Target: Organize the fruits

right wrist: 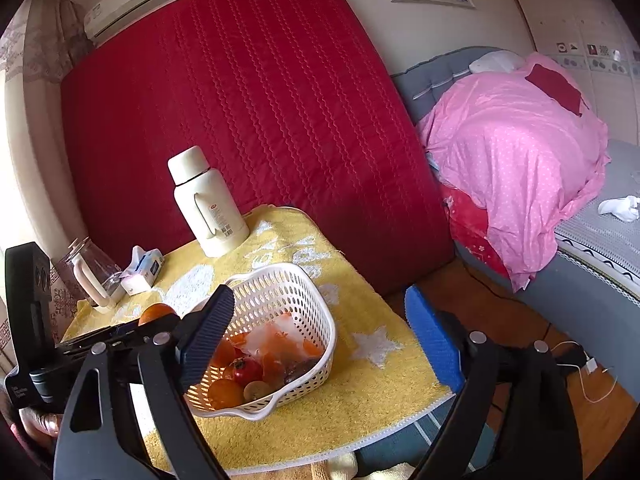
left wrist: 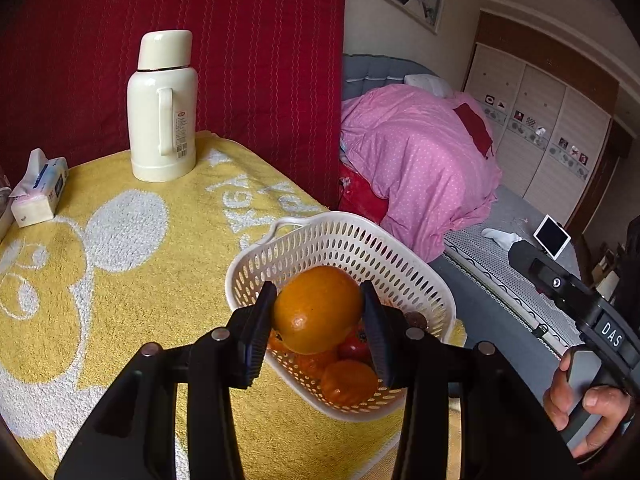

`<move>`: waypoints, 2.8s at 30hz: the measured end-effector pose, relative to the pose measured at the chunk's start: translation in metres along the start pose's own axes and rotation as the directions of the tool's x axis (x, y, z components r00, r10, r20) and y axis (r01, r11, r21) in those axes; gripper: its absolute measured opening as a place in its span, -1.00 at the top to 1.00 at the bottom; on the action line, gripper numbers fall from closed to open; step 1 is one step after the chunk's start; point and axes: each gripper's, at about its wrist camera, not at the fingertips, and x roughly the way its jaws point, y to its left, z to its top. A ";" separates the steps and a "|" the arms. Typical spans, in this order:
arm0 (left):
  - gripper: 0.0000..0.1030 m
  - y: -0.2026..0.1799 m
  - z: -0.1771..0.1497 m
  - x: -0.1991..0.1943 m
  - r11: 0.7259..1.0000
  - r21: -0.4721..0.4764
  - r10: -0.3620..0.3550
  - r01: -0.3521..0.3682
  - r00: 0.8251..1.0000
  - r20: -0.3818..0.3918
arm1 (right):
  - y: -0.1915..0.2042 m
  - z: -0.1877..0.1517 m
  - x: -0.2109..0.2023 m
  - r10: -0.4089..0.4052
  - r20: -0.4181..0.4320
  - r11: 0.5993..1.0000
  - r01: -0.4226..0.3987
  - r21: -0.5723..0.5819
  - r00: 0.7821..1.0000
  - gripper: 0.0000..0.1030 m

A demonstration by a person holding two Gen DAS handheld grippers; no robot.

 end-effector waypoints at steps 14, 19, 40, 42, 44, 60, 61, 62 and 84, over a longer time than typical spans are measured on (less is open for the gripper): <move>0.16 -0.012 0.004 0.031 0.999 0.002 -0.047 0.047 0.998 -0.050 | -0.018 0.007 -0.007 -0.029 0.022 0.999 0.028 0.045 0.999 -0.73; 0.13 -0.011 0.001 0.044 0.999 -0.004 -0.040 0.040 0.997 -0.072 | -0.018 0.007 -0.006 -0.030 0.017 0.999 0.029 0.043 0.999 -0.73; -0.90 0.019 0.001 0.000 0.936 0.004 0.350 -0.353 0.930 0.109 | -0.007 0.003 -0.001 -0.008 -0.001 1.000 0.008 0.027 1.000 -0.94; -0.90 0.017 -0.001 -0.004 0.932 0.016 0.359 -0.363 0.926 0.117 | -0.006 0.002 -0.001 -0.007 -0.001 1.000 0.007 0.027 1.000 -0.94; -0.90 0.016 -0.002 -0.009 0.934 0.017 0.352 -0.357 0.928 0.126 | -0.004 0.002 -0.002 -0.007 0.001 1.000 0.007 0.023 1.000 -0.94; -0.90 0.013 -0.006 -0.046 0.924 -0.015 0.376 -0.383 0.899 0.224 | 0.015 -0.005 -0.005 -0.006 -0.007 1.000 0.006 -0.010 1.000 -0.94; -0.90 0.013 -0.006 -0.047 0.923 -0.015 0.378 -0.385 0.897 0.228 | 0.016 -0.006 -0.005 -0.005 -0.008 1.000 0.005 -0.011 1.000 -0.94; -0.90 0.013 -0.007 -0.049 0.922 -0.015 0.379 -0.386 0.896 0.232 | 0.016 -0.006 -0.006 -0.004 -0.008 1.000 0.004 -0.013 1.000 -0.94; -0.90 0.014 -0.025 -0.065 0.906 -0.032 0.418 -0.422 0.881 0.219 | 0.073 -0.033 0.003 -0.118 -0.050 0.943 0.096 -0.320 0.992 -0.94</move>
